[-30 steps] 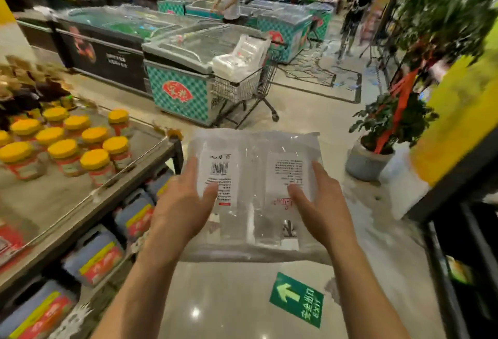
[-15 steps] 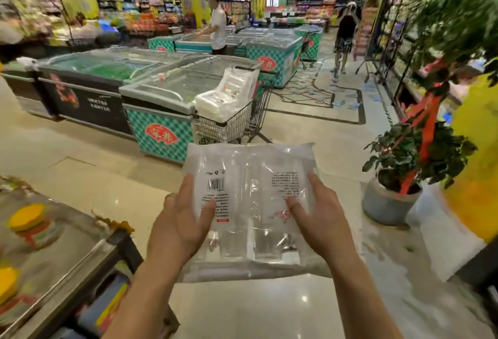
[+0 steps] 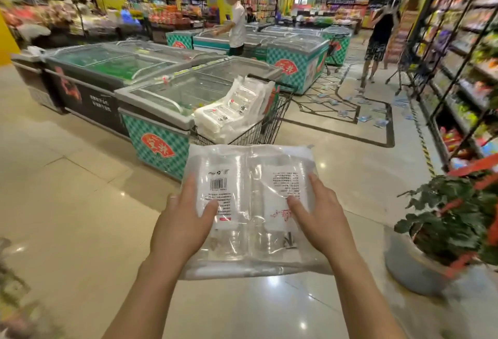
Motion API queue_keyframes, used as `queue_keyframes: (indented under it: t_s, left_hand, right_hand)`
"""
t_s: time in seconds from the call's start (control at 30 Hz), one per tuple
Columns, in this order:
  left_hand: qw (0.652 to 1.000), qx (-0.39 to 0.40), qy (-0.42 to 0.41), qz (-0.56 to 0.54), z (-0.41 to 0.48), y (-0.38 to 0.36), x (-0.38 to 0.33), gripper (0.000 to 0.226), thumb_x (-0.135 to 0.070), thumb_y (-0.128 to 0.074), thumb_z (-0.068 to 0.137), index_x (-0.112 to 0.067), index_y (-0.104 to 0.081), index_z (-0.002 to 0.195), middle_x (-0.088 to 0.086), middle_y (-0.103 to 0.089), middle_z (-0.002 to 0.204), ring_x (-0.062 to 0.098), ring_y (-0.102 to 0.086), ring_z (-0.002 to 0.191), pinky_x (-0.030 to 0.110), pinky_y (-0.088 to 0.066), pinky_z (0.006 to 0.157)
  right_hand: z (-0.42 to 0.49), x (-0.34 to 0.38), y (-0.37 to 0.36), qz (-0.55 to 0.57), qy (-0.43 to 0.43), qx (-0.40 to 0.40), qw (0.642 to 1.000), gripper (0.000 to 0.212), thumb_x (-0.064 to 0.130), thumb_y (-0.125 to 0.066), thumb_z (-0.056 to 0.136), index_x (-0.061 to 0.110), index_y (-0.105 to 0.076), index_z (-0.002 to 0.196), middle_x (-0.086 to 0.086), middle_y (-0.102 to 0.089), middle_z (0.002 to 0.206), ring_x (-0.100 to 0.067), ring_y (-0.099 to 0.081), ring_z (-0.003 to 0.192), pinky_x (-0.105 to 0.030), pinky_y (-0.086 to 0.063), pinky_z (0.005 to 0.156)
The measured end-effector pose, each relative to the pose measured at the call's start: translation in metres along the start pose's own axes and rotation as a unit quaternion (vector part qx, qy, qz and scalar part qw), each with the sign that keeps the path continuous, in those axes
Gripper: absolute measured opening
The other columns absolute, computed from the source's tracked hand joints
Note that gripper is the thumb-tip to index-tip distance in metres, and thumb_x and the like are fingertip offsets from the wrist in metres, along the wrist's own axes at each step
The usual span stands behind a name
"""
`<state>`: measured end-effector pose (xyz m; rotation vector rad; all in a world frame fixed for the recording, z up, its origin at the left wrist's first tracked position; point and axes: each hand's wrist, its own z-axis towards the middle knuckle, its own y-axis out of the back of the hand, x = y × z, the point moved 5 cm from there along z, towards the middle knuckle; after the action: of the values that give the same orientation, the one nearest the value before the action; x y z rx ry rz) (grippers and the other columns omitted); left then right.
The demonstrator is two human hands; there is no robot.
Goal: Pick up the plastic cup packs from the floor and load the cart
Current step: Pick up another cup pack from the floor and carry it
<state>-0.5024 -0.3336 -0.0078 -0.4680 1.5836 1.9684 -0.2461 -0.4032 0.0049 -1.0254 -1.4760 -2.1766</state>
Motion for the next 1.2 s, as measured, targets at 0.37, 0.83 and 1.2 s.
queue_keyframes:
  t_s: [0.37,0.83,1.2]
  left_hand:
    - [1.000,0.001,-0.019,-0.025,0.291,-0.093,0.005,0.065,-0.054,-0.046,0.091,-0.047,-0.012,0.146,0.011,-0.054,0.122,0.035,-0.054,0.108,0.044,-0.048,0.086]
    - [1.000,0.014,-0.021,0.015,0.570,-0.222,-0.017,0.066,-0.054,-0.043,0.091,-0.045,-0.009,0.147,0.006,-0.057,0.121,0.032,-0.053,0.110,0.044,-0.048,0.086]
    - [0.995,-0.042,0.090,0.030,0.765,-0.323,-0.050,0.070,-0.056,-0.042,0.092,-0.039,-0.009,0.151,0.006,-0.048,0.139,0.028,-0.043,0.126,0.041,-0.041,0.094]
  right_hand:
    - [0.276,-0.017,-0.072,-0.011,-0.028,-0.023,0.999,0.072,0.045,-0.056,0.092,0.028,-0.021,0.153,-0.007,-0.041,0.143,-0.020,-0.041,0.130,-0.028,-0.033,0.096]
    - [0.585,-0.086,-0.136,0.034,-0.005,-0.009,0.999,0.069,0.039,-0.061,0.091,0.028,-0.029,0.151,-0.002,-0.042,0.147,-0.015,-0.036,0.134,-0.026,-0.030,0.099]
    - [0.866,-0.135,-0.177,0.055,0.053,0.090,0.993,0.072,0.040,-0.062,0.091,0.029,-0.026,0.152,-0.001,-0.037,0.151,-0.017,-0.036,0.137,-0.031,-0.029,0.109]
